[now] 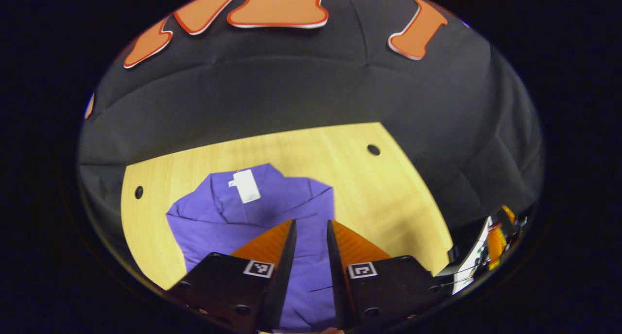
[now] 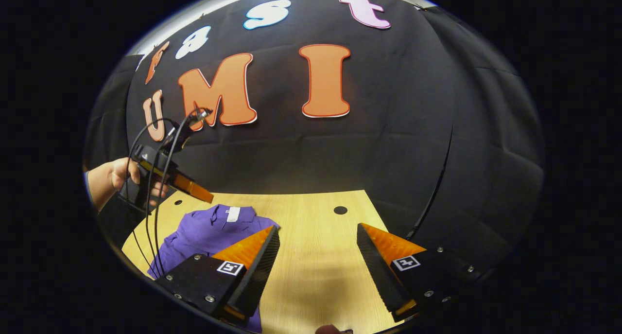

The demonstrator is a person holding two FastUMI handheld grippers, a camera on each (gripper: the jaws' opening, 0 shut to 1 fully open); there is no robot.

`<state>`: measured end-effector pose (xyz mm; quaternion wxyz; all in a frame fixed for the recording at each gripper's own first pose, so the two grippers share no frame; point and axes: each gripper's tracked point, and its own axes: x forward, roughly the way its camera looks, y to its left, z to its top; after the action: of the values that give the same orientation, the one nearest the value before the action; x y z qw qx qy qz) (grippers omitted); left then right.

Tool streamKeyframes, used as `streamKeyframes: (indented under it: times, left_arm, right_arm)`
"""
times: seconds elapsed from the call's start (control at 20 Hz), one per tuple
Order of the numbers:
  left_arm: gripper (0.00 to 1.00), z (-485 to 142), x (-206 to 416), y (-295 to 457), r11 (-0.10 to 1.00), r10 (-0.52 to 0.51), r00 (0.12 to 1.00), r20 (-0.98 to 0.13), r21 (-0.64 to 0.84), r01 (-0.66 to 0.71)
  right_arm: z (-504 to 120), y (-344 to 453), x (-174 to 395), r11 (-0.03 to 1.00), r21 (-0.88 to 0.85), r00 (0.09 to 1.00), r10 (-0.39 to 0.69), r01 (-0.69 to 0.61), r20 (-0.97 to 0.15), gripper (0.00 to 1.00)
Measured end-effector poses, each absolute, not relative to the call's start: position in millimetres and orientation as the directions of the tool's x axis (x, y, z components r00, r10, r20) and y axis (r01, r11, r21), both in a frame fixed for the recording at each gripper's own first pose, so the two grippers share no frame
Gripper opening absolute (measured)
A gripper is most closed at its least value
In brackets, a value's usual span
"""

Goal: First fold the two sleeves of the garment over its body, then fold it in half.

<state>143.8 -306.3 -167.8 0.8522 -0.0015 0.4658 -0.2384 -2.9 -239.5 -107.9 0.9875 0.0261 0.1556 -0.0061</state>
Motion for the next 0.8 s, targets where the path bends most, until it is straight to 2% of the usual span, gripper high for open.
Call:
streamKeyframes:
  times: [0.1, 0.25, 0.35, 0.5, 0.8]
  left_arm:
    - [0.56, -145, 145, -300, 0.883, -0.441, 0.506, -0.742, -0.256, 0.394]
    - [0.73, -113, 141, -268, 0.892, -0.436, 0.606, -0.665, -0.229, 0.390]
    - [0.80, -82, 134, -244, 0.903, -0.419, 0.681, -0.600, -0.199, 0.381]
    - [0.94, -41, 115, -199, 0.922, -0.383, 0.780, -0.495, -0.151, 0.357]
    - [0.94, 18, 55, -94, 0.967, -0.247, 0.935, -0.255, 0.000, 0.255]
  right_arm:
    - [-111, -231, 0, 0.999, 0.051, 0.948, 0.013, 0.004, -0.319, 0.95]
    - [-110, -214, 5, 0.999, 0.040, 0.943, 0.034, -0.022, -0.332, 0.95]
    - [-102, -204, 5, 0.999, 0.024, 0.945, 0.039, -0.033, -0.326, 0.95]
    - [-84, -183, 2, 1.000, 0.007, 0.954, 0.026, -0.025, -0.299, 0.95]
    - [-31, -131, -7, 1.000, 0.016, 0.990, -0.019, 0.021, -0.138, 0.95]
